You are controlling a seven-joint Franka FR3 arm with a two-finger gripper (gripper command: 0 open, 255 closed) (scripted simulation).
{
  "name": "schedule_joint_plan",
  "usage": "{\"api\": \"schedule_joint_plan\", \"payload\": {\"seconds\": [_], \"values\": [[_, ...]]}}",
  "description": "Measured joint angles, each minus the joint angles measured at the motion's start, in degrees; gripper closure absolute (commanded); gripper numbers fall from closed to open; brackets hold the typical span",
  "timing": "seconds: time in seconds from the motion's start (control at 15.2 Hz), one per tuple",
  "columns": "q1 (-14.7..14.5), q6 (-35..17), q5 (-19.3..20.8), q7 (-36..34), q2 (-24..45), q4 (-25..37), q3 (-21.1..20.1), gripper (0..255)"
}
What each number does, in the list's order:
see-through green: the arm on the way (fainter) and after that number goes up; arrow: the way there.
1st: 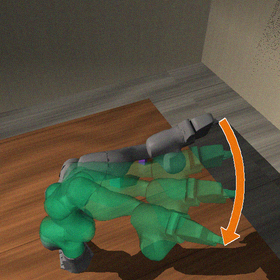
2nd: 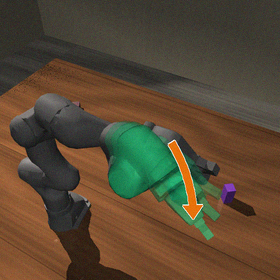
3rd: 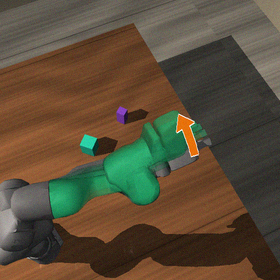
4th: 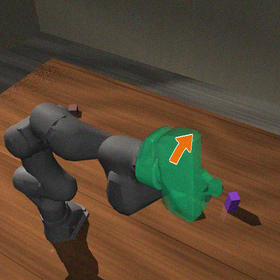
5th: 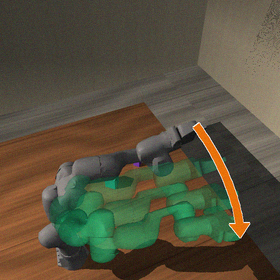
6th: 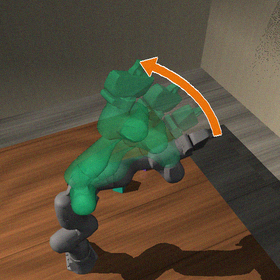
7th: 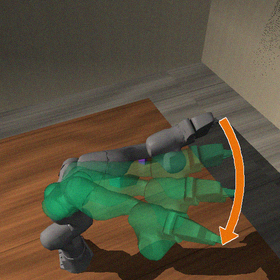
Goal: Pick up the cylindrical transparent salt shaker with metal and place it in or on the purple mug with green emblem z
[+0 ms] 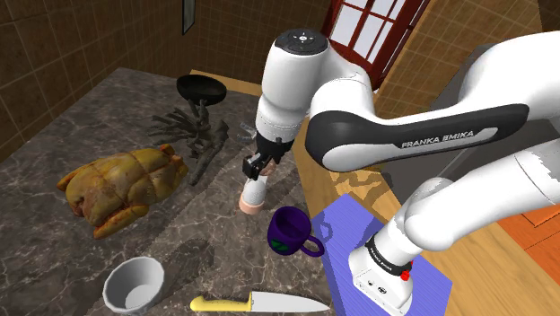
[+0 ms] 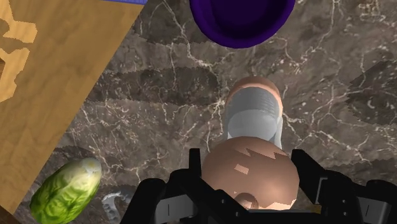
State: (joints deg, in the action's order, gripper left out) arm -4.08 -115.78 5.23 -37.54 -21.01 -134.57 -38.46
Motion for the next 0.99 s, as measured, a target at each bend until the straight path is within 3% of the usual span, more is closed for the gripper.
{"api": "schedule_joint_plan", "payload": {"seconds": [0.99], "values": [[-0.2,11.0,-1.1,3.8,-2.7,9.0,2.4,255]]}}
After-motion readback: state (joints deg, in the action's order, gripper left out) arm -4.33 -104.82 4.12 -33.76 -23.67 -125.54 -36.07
